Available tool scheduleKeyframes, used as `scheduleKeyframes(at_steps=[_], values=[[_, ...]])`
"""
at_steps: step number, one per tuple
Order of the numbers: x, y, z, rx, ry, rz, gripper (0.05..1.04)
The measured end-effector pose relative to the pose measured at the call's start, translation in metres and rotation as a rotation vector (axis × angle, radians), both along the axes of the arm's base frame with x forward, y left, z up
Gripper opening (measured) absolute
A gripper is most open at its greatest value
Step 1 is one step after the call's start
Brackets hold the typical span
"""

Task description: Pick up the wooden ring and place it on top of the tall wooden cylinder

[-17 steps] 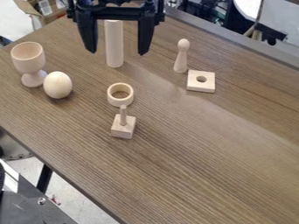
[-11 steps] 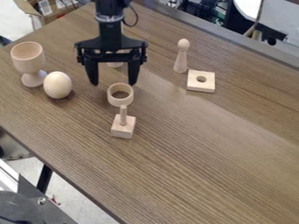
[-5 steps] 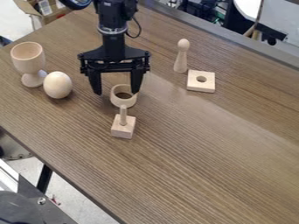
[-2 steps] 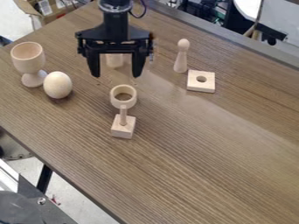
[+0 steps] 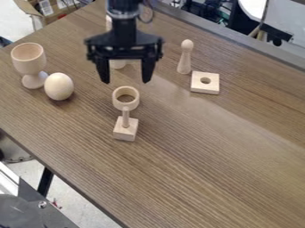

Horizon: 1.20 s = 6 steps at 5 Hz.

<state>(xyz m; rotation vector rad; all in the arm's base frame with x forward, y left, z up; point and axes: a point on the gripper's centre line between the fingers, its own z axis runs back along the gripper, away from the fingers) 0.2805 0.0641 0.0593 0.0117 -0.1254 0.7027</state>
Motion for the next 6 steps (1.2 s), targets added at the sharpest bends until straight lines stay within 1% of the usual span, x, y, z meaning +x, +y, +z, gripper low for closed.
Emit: scheduleKeyframes(at_steps=[1, 2, 4, 5, 6], values=[[0.0, -0.001, -0.013, -0.025, 0.025, -0.007, 0.998], [-0.001, -0.003, -0.021, -0.034, 0.052, -0.024, 0.998], [-0.005, 0.002, -0.023, -0.045, 0.066, -0.005, 0.998], [-0.009, 0.003, -0.03, -0.067, 0.07, 0.013, 0.948], [-0.008, 0.003, -0.036, -0.096, 0.062, 0.042, 0.757]])
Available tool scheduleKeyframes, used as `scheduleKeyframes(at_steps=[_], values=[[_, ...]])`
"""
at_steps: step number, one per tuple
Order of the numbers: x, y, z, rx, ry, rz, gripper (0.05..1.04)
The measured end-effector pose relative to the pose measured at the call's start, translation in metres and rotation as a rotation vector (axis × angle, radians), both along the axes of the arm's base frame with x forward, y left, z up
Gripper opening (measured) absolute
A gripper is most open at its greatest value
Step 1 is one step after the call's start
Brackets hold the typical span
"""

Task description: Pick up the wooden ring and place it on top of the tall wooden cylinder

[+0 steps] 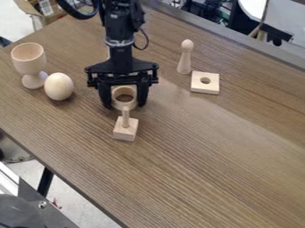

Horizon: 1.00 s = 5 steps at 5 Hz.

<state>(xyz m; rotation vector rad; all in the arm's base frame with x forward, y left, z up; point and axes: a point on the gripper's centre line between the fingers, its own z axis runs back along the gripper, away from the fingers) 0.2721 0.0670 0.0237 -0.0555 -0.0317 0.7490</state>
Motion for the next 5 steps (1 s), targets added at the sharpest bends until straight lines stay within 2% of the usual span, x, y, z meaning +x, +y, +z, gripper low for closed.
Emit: scheduleKeyframes(at_steps=[1, 2, 3, 4, 5], values=[[0.003, 0.001, -0.001, -0.013, -0.007, 0.02, 0.757], [0.0, 0.002, 0.009, 0.022, 0.014, 0.003, 0.756], [0.029, 0.002, 0.056, 0.068, -0.092, -0.035, 0.756], [0.056, -0.002, 0.103, 0.077, -0.145, -0.094, 0.756], [0.072, -0.001, 0.129, 0.078, -0.197, -0.145, 0.756]])
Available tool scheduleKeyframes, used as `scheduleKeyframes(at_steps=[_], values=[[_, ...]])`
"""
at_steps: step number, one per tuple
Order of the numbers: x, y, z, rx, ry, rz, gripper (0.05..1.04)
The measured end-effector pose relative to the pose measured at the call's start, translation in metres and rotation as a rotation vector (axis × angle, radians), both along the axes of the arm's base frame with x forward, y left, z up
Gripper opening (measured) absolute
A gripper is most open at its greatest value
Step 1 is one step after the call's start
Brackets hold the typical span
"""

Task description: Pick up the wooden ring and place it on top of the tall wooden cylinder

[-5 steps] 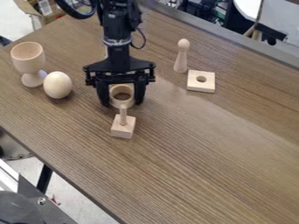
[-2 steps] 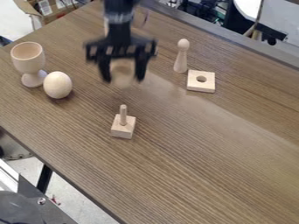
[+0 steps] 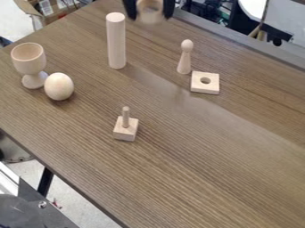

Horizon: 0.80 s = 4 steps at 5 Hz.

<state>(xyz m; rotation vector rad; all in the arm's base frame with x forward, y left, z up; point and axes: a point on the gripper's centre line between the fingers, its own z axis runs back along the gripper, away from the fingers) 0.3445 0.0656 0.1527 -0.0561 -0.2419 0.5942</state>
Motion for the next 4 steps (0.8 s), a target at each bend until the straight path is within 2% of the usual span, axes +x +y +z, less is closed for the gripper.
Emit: scheduleKeyframes(at_steps=[1, 3, 4], values=[[0.007, 0.009, -0.001, 0.005, 0.035, -0.006, 0.756], [-0.012, 0.041, -0.016, -0.013, 0.093, 0.094, 0.756], [-0.014, 0.046, -0.017, -0.012, 0.096, 0.103, 0.756]])
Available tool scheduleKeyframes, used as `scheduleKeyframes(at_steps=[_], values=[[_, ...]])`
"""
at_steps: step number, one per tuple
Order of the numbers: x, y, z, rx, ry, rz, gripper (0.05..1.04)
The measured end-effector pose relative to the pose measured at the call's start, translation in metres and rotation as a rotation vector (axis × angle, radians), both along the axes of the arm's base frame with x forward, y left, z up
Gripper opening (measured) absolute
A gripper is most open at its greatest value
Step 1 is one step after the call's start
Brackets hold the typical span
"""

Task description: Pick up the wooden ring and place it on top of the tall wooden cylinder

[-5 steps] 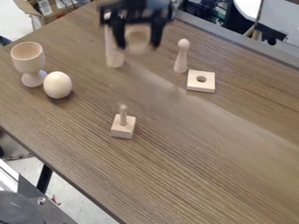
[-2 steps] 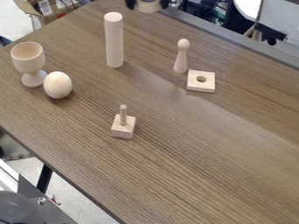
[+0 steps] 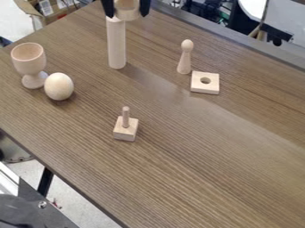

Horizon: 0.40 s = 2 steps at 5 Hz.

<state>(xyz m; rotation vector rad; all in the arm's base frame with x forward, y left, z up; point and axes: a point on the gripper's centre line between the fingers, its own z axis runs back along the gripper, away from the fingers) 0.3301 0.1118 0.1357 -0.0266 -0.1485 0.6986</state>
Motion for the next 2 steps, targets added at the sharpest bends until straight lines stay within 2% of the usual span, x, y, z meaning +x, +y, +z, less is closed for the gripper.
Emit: scheduleKeyframes(at_steps=[2], values=[[-0.003, 0.0078, -0.002, 0.003, -0.004, 0.01, 0.756]])
